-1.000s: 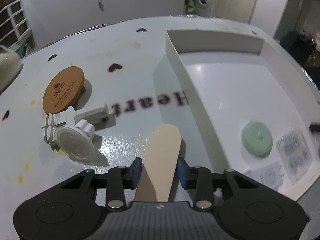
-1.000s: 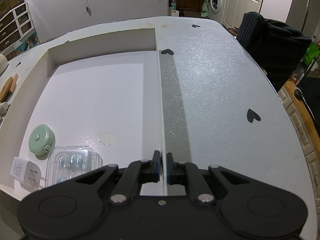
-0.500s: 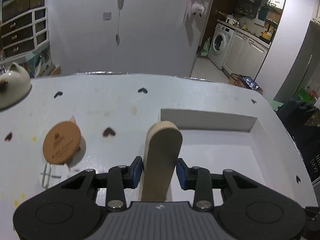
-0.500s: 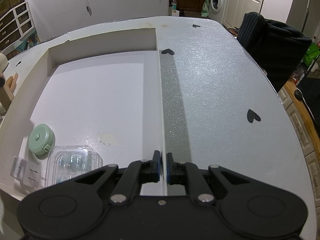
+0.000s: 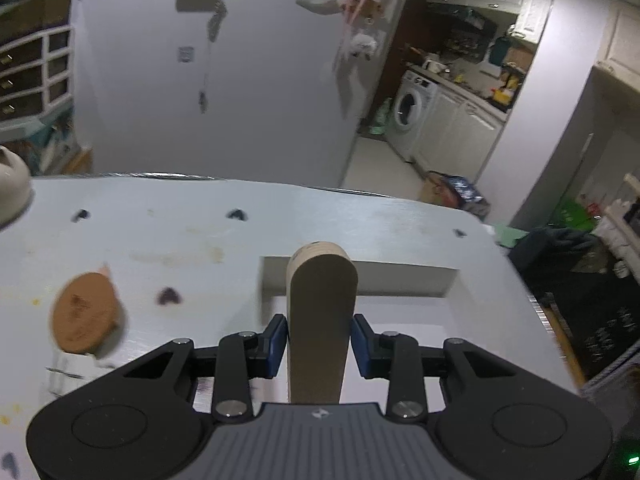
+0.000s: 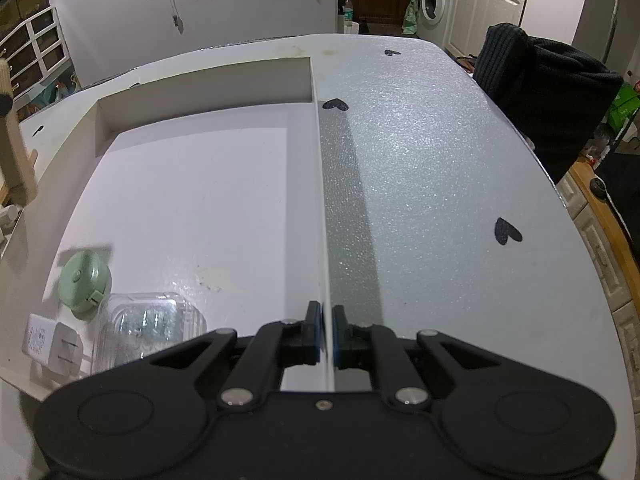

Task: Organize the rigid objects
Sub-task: 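Lower the stick into the tray and open the left gripper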

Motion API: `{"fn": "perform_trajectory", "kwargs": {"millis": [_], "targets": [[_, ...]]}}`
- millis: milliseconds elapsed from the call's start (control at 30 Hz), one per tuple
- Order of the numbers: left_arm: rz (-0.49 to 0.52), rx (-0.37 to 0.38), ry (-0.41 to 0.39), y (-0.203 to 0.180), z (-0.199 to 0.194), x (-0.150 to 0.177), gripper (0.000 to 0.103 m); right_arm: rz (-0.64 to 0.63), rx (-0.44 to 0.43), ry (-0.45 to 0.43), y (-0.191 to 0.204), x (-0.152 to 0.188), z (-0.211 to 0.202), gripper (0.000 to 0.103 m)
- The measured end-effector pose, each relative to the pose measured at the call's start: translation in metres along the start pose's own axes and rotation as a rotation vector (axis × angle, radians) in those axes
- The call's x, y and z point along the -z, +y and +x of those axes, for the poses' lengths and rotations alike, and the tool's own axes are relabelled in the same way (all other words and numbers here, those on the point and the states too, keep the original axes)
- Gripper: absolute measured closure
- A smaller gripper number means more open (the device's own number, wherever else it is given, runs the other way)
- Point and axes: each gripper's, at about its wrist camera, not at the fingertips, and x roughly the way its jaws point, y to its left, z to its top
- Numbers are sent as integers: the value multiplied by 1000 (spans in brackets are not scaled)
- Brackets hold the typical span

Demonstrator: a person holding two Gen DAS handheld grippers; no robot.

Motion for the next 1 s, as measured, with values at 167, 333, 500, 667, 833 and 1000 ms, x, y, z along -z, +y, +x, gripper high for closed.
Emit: {"fn": "perform_trajectory", "kwargs": {"millis": [167,333,500,667,833,1000], "targets": [[-69,121,82,-18,14,7,67,-6,-4,-1,-1,0,0,96],[-182,245,193,-39,41,22,67,-6,-8,-1,-1,0,0,96],[-220,312,297,-66,73,38,67,-11,-10,1,0,-1,0,96],[-220,322,395,-87,105,50,67,-7,-16,4,-2,-1,1,96],[-199,302,430,-103,128,55,68,-10,-18,8,-3,-2,2,97],[-186,268,439,-112,141,59,68,-9,-29,15,-4,-4,3,97]]}}
